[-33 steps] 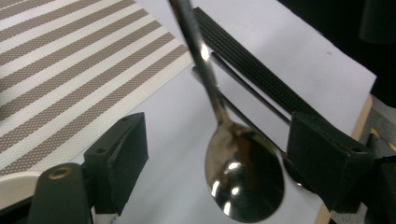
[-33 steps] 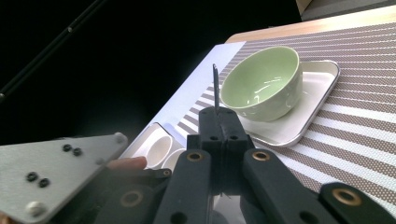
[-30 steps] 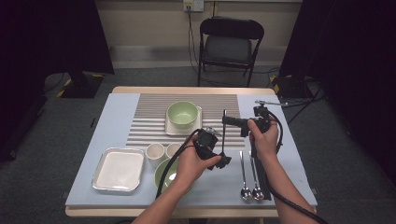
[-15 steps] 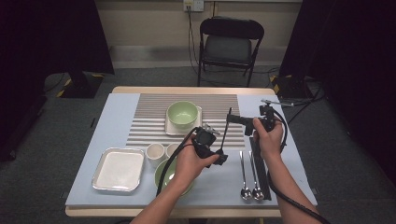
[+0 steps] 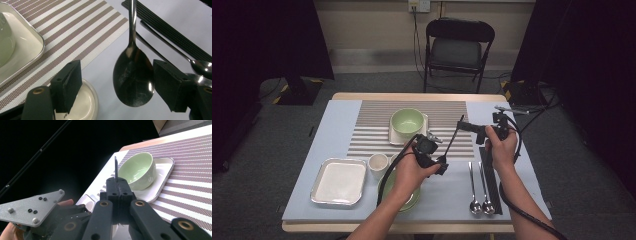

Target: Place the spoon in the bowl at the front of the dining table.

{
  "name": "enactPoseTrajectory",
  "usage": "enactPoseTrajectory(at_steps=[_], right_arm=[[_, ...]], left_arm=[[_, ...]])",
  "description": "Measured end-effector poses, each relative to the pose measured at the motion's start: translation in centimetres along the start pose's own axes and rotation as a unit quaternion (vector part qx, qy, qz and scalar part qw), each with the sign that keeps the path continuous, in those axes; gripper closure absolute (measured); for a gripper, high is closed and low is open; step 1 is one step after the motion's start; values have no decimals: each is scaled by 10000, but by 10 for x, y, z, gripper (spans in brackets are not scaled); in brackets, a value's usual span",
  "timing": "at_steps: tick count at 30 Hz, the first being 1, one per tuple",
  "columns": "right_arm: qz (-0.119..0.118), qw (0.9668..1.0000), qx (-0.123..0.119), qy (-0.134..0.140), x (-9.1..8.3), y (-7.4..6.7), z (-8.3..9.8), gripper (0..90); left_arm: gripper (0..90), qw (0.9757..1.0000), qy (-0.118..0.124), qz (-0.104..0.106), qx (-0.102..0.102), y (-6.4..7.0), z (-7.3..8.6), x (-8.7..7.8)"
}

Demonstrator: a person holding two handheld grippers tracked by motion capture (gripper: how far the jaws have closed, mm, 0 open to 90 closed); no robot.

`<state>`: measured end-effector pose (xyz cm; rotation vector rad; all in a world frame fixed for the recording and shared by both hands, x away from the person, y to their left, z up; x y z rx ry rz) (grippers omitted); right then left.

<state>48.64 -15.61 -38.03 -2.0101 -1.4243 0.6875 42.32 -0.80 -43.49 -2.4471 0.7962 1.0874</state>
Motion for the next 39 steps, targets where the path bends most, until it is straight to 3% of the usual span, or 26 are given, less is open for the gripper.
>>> enactPoseTrajectory(at_steps=[10,26,31,39], right_arm=[[-29,10000,30,-7,2,-2,-1,900],[91,9999,-28,117,7,-1,-10,900],[107,9999,-49,121,8,-1,-13,900],[139,9998,-45,111,11,2,-16,900]], left_arm=[[256,10000,5,-54,30,-8,2,-3],[202,9993,163,291,-149,-13,4,-14],[172,9989,246,386,-124,-16,5,-19],[170,9987,245,402,-176,-26,9,-25]])
Point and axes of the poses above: each handheld gripper's, and its own axes: x roughly forward along the jaws, z roughly out of its underside, y roughly to its right, the point moved 7 cm from there along x, roughly forward along the jaws, and after that the axes turned 13 degrees about -z, right-handed, at the moved point
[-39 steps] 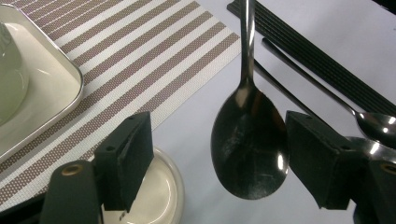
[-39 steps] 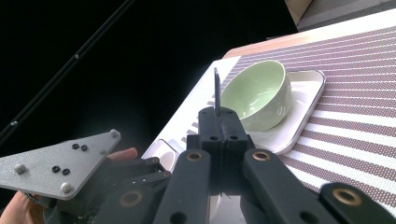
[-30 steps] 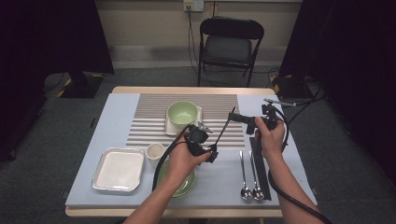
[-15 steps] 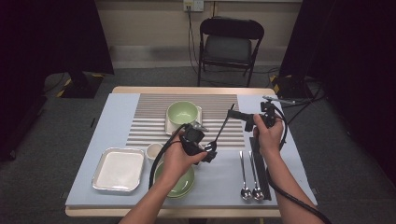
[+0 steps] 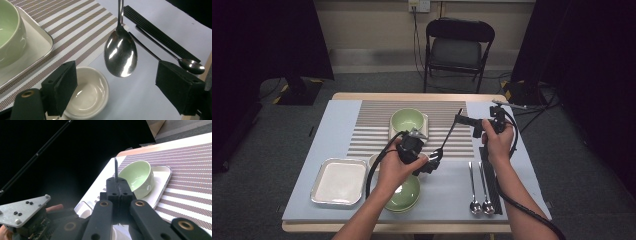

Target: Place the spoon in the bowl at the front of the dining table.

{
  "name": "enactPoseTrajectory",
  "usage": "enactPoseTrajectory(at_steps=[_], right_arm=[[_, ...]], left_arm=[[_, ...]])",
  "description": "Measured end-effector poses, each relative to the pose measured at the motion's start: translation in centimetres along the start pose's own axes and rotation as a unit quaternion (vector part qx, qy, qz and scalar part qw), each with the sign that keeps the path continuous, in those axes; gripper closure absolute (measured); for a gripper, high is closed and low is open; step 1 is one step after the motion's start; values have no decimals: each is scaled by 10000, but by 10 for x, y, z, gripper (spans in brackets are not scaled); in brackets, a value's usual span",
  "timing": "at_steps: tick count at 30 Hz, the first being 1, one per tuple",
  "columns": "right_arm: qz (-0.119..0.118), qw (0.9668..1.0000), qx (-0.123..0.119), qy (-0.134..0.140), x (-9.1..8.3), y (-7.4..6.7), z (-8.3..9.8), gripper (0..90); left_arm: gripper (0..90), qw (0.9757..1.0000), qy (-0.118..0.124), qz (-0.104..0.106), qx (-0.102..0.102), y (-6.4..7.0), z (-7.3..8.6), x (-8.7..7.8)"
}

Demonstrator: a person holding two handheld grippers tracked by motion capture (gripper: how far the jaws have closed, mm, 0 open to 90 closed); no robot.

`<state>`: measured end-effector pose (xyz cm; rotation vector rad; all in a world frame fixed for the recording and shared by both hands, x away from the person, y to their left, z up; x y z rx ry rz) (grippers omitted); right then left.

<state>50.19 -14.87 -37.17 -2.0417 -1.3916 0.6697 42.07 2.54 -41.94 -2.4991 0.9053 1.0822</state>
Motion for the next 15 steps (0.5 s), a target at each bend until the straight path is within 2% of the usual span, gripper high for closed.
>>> enactPoseTrajectory(at_steps=[2,3,7,15], right_arm=[[9,10000,-1,-17,2,0,0,900],[5,10000,14,-5,2,0,-1,900],[11,10000,-2,10,5,1,-3,900],[32,10000,4,-15,10,1,-5,900]], left_arm=[[171,9999,71,20,-90,-2,0,-1],[171,10000,50,3,-53,-4,1,-3],[172,9998,80,12,-163,-9,3,-6],[172,9998,87,-42,-154,-19,7,-13]])
Point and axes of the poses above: each handheld gripper's, and its own axes: x roughly forward along the jaws, z roughly out of its underside, y roughly to its right, the point moved 7 cm from there along x, roughly forward along the jaws, and after that the axes turned 13 degrees about -z, right-handed, at the moved point
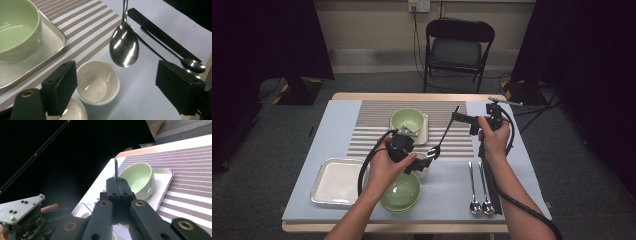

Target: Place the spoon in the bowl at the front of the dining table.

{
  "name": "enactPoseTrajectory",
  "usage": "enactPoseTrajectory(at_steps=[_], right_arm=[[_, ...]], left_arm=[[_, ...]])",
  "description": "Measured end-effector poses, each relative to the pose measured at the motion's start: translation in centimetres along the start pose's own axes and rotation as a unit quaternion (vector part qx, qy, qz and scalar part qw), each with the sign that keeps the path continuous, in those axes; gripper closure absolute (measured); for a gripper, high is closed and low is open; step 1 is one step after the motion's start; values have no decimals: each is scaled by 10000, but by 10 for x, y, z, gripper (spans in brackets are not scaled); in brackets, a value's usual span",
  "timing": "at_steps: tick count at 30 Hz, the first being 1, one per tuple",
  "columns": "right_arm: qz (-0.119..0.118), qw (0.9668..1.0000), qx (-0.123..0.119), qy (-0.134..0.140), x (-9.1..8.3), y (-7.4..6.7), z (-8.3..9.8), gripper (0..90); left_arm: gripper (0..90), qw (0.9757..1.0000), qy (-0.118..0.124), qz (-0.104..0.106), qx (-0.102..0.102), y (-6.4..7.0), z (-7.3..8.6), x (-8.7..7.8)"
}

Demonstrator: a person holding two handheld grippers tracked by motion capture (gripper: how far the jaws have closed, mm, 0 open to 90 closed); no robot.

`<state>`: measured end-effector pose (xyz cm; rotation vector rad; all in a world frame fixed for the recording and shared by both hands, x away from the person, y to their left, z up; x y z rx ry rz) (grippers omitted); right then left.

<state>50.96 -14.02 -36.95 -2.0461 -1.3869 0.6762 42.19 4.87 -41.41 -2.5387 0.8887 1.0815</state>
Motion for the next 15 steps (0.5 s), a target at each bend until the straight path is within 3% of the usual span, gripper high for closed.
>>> enactPoseTrajectory(at_steps=[3,15], right_arm=[[17,10000,-12,15,1,0,-2,900],[41,10000,7,40,6,4,-5,900]], left_arm=[[171,10000,20,-13,-85,-5,3,-3],[172,9999,40,-61,-97,-19,10,-12]])
Point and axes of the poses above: each handheld gripper's, and its own axes: x roughly forward along the jaws, z roughly out of its underside, y roughly to its right, the point moved 7 cm from there along x, roughly forward along the jaws, and after that the axes turned 13 degrees about -z, right-handed, at the moved point
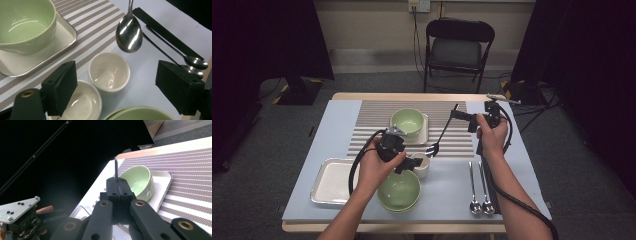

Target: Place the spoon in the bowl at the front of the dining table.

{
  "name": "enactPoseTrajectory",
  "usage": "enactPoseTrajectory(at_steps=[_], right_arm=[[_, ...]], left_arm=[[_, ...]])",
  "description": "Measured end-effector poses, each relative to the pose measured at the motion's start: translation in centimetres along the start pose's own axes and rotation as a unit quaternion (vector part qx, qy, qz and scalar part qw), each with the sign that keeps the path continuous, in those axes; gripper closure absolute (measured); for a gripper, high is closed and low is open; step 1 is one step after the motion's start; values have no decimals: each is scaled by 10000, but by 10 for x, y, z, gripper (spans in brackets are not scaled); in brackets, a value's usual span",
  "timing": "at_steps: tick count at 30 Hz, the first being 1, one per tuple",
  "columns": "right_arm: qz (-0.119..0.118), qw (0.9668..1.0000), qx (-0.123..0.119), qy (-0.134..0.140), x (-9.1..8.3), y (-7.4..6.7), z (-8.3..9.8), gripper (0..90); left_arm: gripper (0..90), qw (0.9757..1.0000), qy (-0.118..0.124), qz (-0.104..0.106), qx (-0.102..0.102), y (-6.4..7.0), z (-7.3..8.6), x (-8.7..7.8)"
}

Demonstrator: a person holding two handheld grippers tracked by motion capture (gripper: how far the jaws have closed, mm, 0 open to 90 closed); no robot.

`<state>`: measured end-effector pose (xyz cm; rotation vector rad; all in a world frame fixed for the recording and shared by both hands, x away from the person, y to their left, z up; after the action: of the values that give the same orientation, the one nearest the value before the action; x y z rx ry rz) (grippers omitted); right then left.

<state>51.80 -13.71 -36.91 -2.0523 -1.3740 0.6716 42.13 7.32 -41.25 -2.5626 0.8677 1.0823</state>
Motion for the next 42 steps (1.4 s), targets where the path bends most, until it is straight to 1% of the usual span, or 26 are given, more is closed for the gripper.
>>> enactPoseTrajectory(at_steps=[2,4,6,7,8,9,10,12,14,16,19,20,21,22,23,24,26,28,30,31,33,35,37,38,39,42], right_arm=[[26,10000,0,11,1,1,-1,900],[37,10000,-6,16,3,2,-2,900],[34,10000,-6,3,4,2,-2,900],[42,10000,-10,4,5,2,-3,900],[32,10000,2,9,5,2,-3,900],[23,10000,2,15,6,2,-4,900],[37,10000,-18,20,7,2,-5,900],[7,10000,-26,10,9,2,-6,900],[43,10000,-50,33,10,2,-7,900],[22,10000,-25,53,12,2,-8,900],[45,10000,-28,48,14,4,-9,900],[51,10000,-33,47,15,4,-10,900],[48,10000,-21,73,16,4,-11,900],[59,9999,-30,91,16,5,-11,900],[80,9999,-48,99,17,5,-12,900],[87,9999,-35,117,17,5,-12,900],[92,9999,-42,129,17,6,-13,900],[135,9998,-41,140,18,7,-13,900],[128,9998,-22,160,18,8,-14,900],[151,9997,-5,166,19,8,-15,900],[166,9997,-13,166,20,10,-15,900],[191,9997,4,163,21,11,-15,900],[194,9996,-20,187,23,12,-16,900],[183,9996,-40,195,24,12,-17,900],[185,9996,-61,204,25,13,-17,900],[230,9996,-24,186,28,15,-18,900]], left_arm=[[172,10000,-11,-14,-28,-1,1,-2],[172,10000,5,-13,10,-3,2,-3],[172,10000,10,3,-11,-4,4,-4],[172,10000,16,19,31,-5,5,-5],[172,10000,-12,9,9,-6,6,-5],[172,10000,0,9,35,-7,7,-5],[172,10000,26,13,16,-7,8,-5],[172,10000,-30,25,26,-8,10,-6],[172,10000,-8,21,10,-9,12,-6],[173,10000,3,12,9,-10,13,-8],[173,10000,-2,-8,41,-13,15,-10],[173,10000,17,40,42,-13,16,-11],[173,10000,10,29,20,-13,16,-12],[173,10000,25,44,39,-14,18,-12],[172,10000,-13,26,69,-14,19,-12],[173,10000,-1,47,40,-14,20,-11],[173,10000,-55,22,79,-16,23,-11],[173,9999,-84,17,69,-16,26,-11],[173,10000,-50,7,36,-17,28,-10],[173,9999,-77,18,81,-18,30,-11],[173,9999,-62,18,82,-20,32,-10],[173,9999,-91,-10,44,-21,34,-10],[173,9999,-99,27,30,-21,36,-10],[173,9999,-84,36,56,-21,36,-10],[173,9999,-91,41,30,-21,37,-11],[174,9999,-104,37,14,-23,40,-10]])
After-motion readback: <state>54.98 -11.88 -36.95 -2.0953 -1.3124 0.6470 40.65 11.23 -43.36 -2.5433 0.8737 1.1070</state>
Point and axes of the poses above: each handheld gripper's, and its own axes: x roughly forward along the jaws, z roughly out of its underside, y roughly to its right, the point moved 7 cm from there along x, roughly forward along the jaws, and after that the axes turned 13 degrees about -z, right-handed, at the moved point
